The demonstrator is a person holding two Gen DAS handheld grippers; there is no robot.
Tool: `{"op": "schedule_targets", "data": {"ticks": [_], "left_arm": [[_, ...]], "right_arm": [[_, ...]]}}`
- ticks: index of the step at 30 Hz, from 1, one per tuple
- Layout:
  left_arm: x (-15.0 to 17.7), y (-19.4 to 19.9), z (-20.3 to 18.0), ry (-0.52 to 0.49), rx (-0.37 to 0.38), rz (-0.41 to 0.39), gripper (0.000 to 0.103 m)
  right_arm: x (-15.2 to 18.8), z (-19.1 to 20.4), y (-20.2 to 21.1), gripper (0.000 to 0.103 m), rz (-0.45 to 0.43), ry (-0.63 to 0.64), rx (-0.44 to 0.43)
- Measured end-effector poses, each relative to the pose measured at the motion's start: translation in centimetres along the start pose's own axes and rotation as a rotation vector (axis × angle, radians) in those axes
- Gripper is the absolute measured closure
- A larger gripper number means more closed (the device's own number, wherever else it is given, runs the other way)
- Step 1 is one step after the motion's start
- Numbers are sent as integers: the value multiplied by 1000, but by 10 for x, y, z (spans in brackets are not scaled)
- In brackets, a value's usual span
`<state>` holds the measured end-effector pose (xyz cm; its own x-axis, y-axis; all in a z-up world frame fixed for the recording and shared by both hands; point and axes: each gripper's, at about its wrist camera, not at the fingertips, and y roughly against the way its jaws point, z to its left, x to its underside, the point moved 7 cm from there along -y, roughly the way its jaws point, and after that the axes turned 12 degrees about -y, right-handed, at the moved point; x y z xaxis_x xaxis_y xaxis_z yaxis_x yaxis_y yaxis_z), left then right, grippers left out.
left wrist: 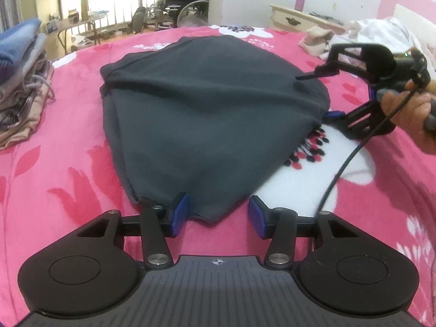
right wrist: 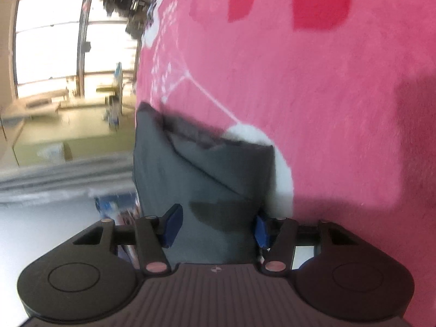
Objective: Fold clothes
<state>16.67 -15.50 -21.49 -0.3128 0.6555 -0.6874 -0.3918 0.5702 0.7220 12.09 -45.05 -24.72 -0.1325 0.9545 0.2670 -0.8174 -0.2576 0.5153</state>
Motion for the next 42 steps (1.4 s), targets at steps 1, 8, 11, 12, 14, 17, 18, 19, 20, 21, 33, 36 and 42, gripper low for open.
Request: {"op": "schedule_targets", "data": {"ticks": [1, 8, 11, 12, 14, 17, 18, 19, 20, 21, 33, 36, 42], "left_arm": [[0, 1, 2, 13, -5, -3, 54], [11, 16, 19, 93, -11, -24, 54], [13, 23, 34, 183, 2, -48, 55], [13, 25, 40, 220, 8, -57, 55], [14, 29, 52, 309, 27, -73, 55], [21, 29, 77, 502, 63, -79, 55], [26, 28, 86, 570, 71, -75, 55], [30, 27, 94, 632, 79, -71, 55], [35, 26, 101, 683, 85, -70, 55], [38, 26, 107, 724, 94, -76, 55], [25, 32, 119, 835, 245, -196, 55], [24, 32, 116, 818, 253, -198, 55], [21, 35, 111, 758, 250, -209, 55]], "right_arm": [[1, 1, 0, 48, -7, 9, 5], [34, 2, 11, 42, 99, 48, 53], [60, -2, 3, 42, 205, 37, 76], [70, -1, -1, 42, 242, 39, 78], [91, 4, -13, 42, 325, 36, 66], [121, 11, -33, 42, 440, 12, 57], [130, 15, -41, 42, 468, 10, 56], [137, 18, -48, 42, 483, 3, 56], [143, 20, -55, 42, 497, -7, 57], [147, 21, -62, 42, 505, -23, 59], [148, -30, -73, 36, 297, -391, 79], [146, -36, -80, 33, 271, -425, 85], [151, -22, -79, 33, 232, -314, 105]]}}
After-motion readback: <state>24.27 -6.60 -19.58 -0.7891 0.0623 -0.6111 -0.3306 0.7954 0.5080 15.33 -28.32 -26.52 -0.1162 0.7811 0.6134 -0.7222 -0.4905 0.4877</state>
